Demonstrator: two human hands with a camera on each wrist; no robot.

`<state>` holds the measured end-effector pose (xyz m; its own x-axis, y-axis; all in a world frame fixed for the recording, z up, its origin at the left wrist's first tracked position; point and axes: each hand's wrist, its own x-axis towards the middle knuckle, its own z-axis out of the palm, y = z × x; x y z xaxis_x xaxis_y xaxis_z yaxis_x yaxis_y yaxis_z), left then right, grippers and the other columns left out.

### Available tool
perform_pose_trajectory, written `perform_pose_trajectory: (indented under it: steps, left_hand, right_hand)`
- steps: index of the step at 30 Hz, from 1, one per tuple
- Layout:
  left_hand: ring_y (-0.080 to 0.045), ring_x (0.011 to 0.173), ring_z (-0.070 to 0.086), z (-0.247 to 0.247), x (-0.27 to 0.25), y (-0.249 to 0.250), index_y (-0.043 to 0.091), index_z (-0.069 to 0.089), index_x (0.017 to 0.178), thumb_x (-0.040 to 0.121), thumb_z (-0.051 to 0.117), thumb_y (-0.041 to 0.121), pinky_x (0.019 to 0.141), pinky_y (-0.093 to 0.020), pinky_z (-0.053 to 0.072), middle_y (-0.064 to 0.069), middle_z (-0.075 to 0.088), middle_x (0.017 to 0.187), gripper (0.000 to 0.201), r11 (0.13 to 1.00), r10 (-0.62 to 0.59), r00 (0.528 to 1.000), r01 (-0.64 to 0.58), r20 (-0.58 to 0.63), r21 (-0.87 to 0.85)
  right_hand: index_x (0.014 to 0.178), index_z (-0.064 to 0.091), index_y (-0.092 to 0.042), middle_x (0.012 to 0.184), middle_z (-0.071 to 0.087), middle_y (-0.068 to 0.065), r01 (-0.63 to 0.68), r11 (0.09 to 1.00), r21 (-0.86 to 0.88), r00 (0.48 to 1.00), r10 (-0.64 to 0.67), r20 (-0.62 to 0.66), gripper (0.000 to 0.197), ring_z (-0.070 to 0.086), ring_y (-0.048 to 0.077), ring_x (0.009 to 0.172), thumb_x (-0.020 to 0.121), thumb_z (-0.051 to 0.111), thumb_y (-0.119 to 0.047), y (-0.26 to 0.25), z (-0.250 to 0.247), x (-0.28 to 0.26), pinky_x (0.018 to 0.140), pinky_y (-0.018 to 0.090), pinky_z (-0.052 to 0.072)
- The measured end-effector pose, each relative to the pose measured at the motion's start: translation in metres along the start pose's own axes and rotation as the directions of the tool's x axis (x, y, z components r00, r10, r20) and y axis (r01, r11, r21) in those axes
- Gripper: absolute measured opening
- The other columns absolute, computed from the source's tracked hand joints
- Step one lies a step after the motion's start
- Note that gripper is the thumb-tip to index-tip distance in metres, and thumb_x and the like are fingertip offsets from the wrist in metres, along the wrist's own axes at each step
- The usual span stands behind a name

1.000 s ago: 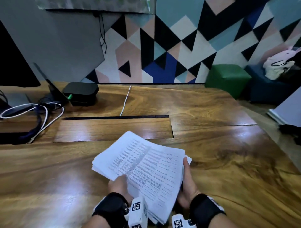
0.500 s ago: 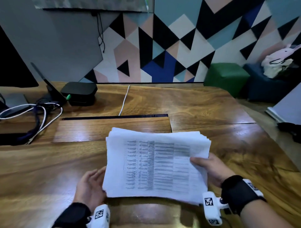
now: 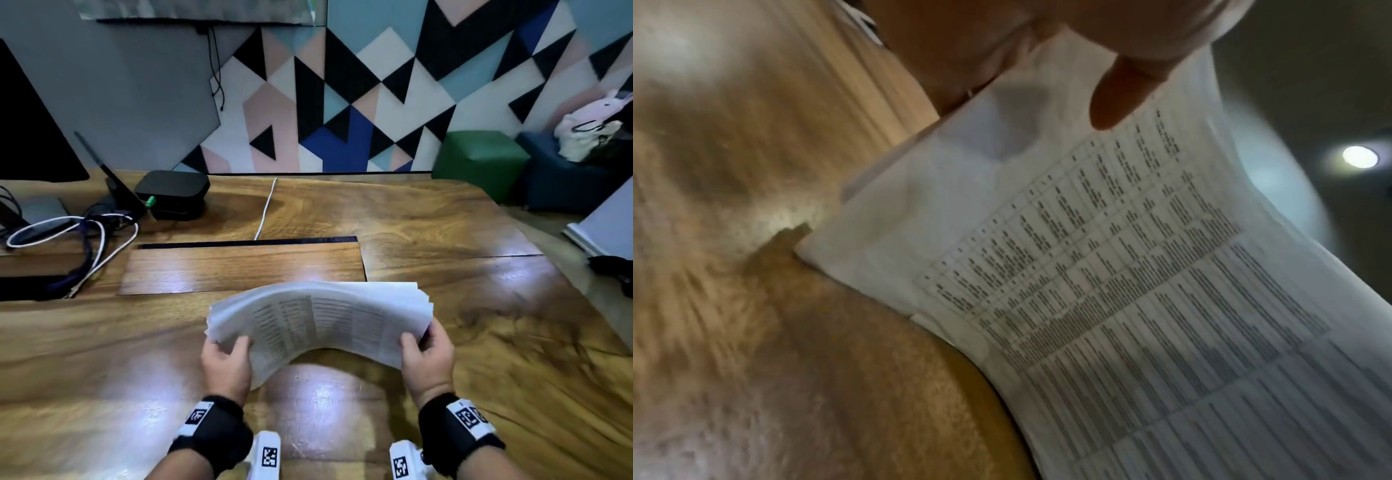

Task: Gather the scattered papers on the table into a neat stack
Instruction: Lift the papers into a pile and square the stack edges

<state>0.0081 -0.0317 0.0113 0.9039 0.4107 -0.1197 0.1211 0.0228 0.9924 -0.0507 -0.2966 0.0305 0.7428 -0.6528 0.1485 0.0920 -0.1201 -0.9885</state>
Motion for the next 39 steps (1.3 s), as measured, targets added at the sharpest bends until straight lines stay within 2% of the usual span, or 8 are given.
perform_pose_trajectory:
  steps: [5, 11, 16, 20, 24, 30, 34, 39]
  left_hand:
    - [0.014, 0.064, 0.061, 0.009, 0.007, 0.008, -0.008, 0.061, 0.114, 0.085, 0.058, -0.012, 0.067, -0.005, 0.049, -0.023, 0.067, 0.108, 0.029, 0.998, 0.051, 0.997, -0.053, -0.061, -0.043]
    - [-0.001, 0.069, 0.062, -0.001, 0.005, 0.03, 0.006, 0.059, 0.102, 0.09, 0.052, -0.009, 0.062, -0.009, 0.05, 0.0, 0.064, 0.08, 0.02, 0.976, 0.168, 0.985, -0.173, -0.047, -0.134]
    - [-0.004, 0.056, 0.044, -0.002, 0.0, 0.033, 0.011, 0.049, 0.087, 0.085, 0.066, 0.044, 0.054, -0.02, 0.037, 0.012, 0.052, 0.063, 0.037, 0.952, 0.199, 0.979, -0.206, -0.053, -0.227]
    - [-0.005, 0.055, 0.043, 0.004, 0.003, 0.036, 0.021, 0.045, 0.067, 0.086, 0.063, 0.048, 0.054, -0.022, 0.038, -0.001, 0.046, 0.065, 0.038, 0.971, 0.147, 0.98, -0.168, -0.132, -0.168]
    - [-0.019, 0.068, 0.041, 0.004, 0.014, 0.03, 0.022, 0.046, 0.059, 0.074, 0.066, 0.056, 0.066, -0.036, 0.036, -0.003, 0.042, 0.068, 0.042, 0.975, 0.051, 0.983, -0.087, -0.176, -0.207]
    - [-0.016, 0.072, 0.047, 0.009, 0.016, 0.034, 0.024, 0.052, 0.065, 0.067, 0.063, 0.051, 0.068, -0.027, 0.041, 0.002, 0.046, 0.068, 0.03, 0.96, 0.096, 0.986, -0.128, -0.136, -0.251]
    - [-0.008, 0.08, 0.062, -0.002, 0.011, 0.026, 0.016, 0.051, 0.11, 0.056, 0.074, 0.054, 0.078, -0.022, 0.049, 0.002, 0.065, 0.091, 0.069, 0.973, 0.206, 0.975, -0.196, 0.083, -0.121]
    - [0.003, 0.079, 0.069, -0.025, 0.022, -0.005, 0.013, 0.061, 0.101, 0.068, 0.084, -0.001, 0.072, -0.009, 0.054, -0.015, 0.071, 0.106, 0.043, 0.991, 0.094, 0.95, -0.118, 0.299, 0.066]
  right_hand:
    - [0.064, 0.058, -0.023, 0.065, 0.06, -0.012, -0.034, 0.999, -0.036, 0.997, 0.031, -0.077, 0.004, 0.052, -0.015, 0.054, 0.067, 0.054, -0.023, -0.003, 0.009, 0.006, 0.059, 0.013, 0.044]
    - [0.08, 0.062, -0.02, 0.068, 0.067, -0.03, 0.124, 0.992, 0.008, 0.991, -0.123, -0.043, 0.018, 0.057, -0.015, 0.063, 0.071, 0.052, -0.008, -0.024, 0.007, 0.013, 0.063, 0.002, 0.043]
    - [0.087, 0.057, -0.038, 0.082, 0.065, -0.022, 0.228, 0.974, 0.005, 0.973, -0.228, -0.018, 0.037, 0.057, -0.013, 0.077, 0.07, 0.059, -0.005, -0.024, 0.006, 0.011, 0.072, 0.002, 0.043]
    - [0.084, 0.057, -0.035, 0.083, 0.059, -0.011, 0.237, 0.971, -0.02, 0.971, -0.238, -0.027, 0.014, 0.054, -0.011, 0.075, 0.073, 0.066, -0.039, -0.029, 0.008, 0.012, 0.072, 0.005, 0.041]
    - [0.07, 0.059, -0.021, 0.066, 0.056, -0.009, 0.199, 0.979, 0.032, 0.973, -0.194, -0.123, 0.035, 0.049, -0.003, 0.062, 0.075, 0.066, -0.055, -0.03, 0.012, 0.019, 0.061, 0.009, 0.04]
    - [0.069, 0.06, -0.024, 0.068, 0.064, -0.022, 0.192, 0.981, 0.013, 0.975, -0.189, -0.121, 0.015, 0.053, -0.004, 0.064, 0.081, 0.068, -0.021, -0.028, 0.016, 0.028, 0.064, 0.01, 0.042]
    - [0.076, 0.059, -0.025, 0.074, 0.064, -0.025, 0.233, 0.972, -0.02, 0.968, -0.234, -0.089, 0.021, 0.054, -0.006, 0.068, 0.09, 0.067, -0.011, -0.027, 0.012, 0.029, 0.068, 0.008, 0.043]
    - [0.076, 0.062, -0.019, 0.085, 0.067, -0.013, 0.279, 0.959, -0.051, 0.956, -0.272, 0.105, 0.022, 0.06, -0.003, 0.081, 0.086, 0.068, 0.0, -0.028, -0.005, 0.03, 0.078, 0.009, 0.044]
